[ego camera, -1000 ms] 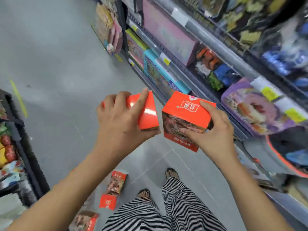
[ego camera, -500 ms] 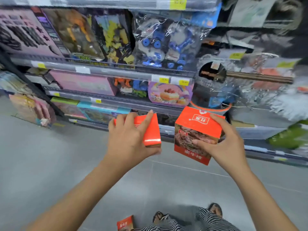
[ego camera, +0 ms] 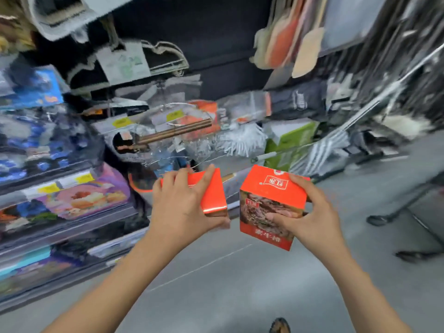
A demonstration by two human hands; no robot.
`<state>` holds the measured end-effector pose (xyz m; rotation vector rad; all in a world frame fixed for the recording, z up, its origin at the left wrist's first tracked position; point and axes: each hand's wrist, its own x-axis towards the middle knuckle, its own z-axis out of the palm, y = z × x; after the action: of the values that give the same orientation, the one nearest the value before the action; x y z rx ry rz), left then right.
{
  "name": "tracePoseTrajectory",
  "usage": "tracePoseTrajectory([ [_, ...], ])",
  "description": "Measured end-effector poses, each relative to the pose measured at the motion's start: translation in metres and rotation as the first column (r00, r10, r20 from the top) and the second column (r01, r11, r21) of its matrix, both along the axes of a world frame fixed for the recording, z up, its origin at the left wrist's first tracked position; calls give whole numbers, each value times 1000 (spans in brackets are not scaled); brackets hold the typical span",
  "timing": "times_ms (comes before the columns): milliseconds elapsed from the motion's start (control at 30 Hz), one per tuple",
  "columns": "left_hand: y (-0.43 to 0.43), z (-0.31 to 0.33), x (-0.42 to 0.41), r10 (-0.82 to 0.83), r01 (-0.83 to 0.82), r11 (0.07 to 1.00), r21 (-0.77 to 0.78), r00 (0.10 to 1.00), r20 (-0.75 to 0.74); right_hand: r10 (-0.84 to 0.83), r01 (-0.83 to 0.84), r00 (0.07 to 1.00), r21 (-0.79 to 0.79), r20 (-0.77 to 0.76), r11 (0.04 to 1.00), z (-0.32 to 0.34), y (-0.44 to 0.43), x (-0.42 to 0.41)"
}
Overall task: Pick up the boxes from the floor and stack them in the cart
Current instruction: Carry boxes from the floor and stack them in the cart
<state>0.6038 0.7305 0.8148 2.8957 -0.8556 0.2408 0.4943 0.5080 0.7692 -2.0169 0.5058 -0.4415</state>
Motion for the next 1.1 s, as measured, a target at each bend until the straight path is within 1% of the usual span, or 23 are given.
tracePoseTrajectory([
  [133, -122, -4, -1, -136, 136, 991, 9, 991, -19, -101, 101, 995, -39, 6, 994, 8, -107, -33],
  [267, -227, -1, -6, -269, 269, 963, -14, 963, -30, -232, 231, 973, -97, 4, 968, 14, -189, -62],
  [400, -312, 5, -3, -409, 406, 913, -48, 908, -92, -369, 368, 929, -107, 5, 924, 11, -253, -80],
  [467, -355, 5, 4, -474, 473, 881, -32, 876, -92, -423, 422, 906, -94, 11, 902, 6, -286, -83],
  [567, -419, -1, 21, -562, 564, 826, -3, 822, -90, -496, 494, 868, -121, 20, 861, -4, -330, -78],
  [733, -529, -15, 58, -702, 707, 707, 31, 707, -86, -653, 653, 757, -55, 26, 755, -20, -402, -62],
  [867, -613, -16, 84, -796, 800, 598, 51, 600, -83, -747, 745, 665, -63, 2, 664, -24, -452, -46],
  [1000, -693, -17, 95, -881, 884, 465, 50, 467, -76, -844, 844, 537, -15, -8, 537, -33, -485, -43],
  [1100, -746, -21, 88, -920, 922, 384, 49, 386, -67, -898, 898, 440, 22, -3, 439, -42, -503, -54],
])
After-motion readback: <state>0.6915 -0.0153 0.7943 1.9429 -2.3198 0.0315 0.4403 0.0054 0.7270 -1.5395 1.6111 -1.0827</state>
